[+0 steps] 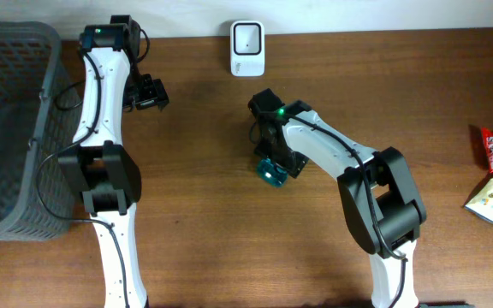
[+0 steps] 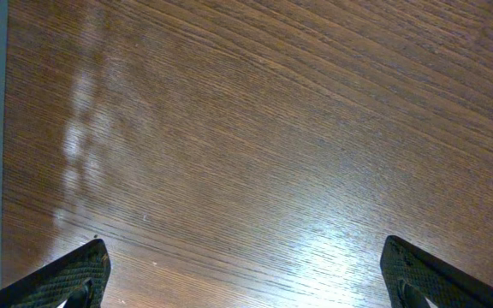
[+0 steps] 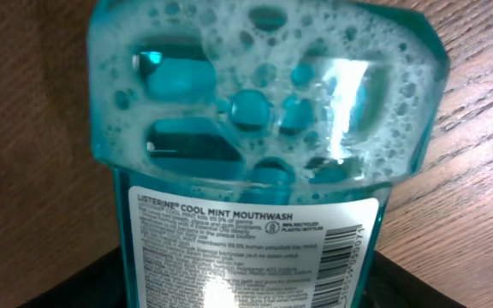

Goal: Scan the item barcode

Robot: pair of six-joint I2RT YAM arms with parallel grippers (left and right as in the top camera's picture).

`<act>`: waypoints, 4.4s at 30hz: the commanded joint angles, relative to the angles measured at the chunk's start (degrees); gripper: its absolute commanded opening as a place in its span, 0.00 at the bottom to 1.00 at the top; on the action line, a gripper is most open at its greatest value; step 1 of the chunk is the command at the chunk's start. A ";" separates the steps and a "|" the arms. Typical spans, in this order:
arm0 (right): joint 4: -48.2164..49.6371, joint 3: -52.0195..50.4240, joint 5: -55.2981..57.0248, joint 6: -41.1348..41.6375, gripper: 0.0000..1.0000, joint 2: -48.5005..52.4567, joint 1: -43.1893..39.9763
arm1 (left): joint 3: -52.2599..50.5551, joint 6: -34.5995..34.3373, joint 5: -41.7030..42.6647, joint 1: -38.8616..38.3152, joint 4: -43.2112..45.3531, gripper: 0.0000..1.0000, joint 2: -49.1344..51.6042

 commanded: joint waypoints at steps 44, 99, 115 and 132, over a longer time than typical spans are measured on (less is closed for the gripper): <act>-5.44 1.46 -34.05 -41.77 1.00 -5.42 -24.06 | 0.33 -0.57 -0.48 0.22 -0.07 0.99 0.28; -13.94 4.90 -14.51 -42.71 0.99 -24.98 -43.56 | -0.11 32.06 13.62 -36.96 21.20 0.82 1.49; -13.97 4.90 -14.51 -42.71 0.99 -24.98 -43.56 | -0.13 32.11 9.75 -39.93 28.70 0.85 9.73; -13.94 4.90 -14.51 -42.73 0.99 -24.98 -43.56 | -0.55 30.56 2.40 -40.46 29.73 0.55 11.37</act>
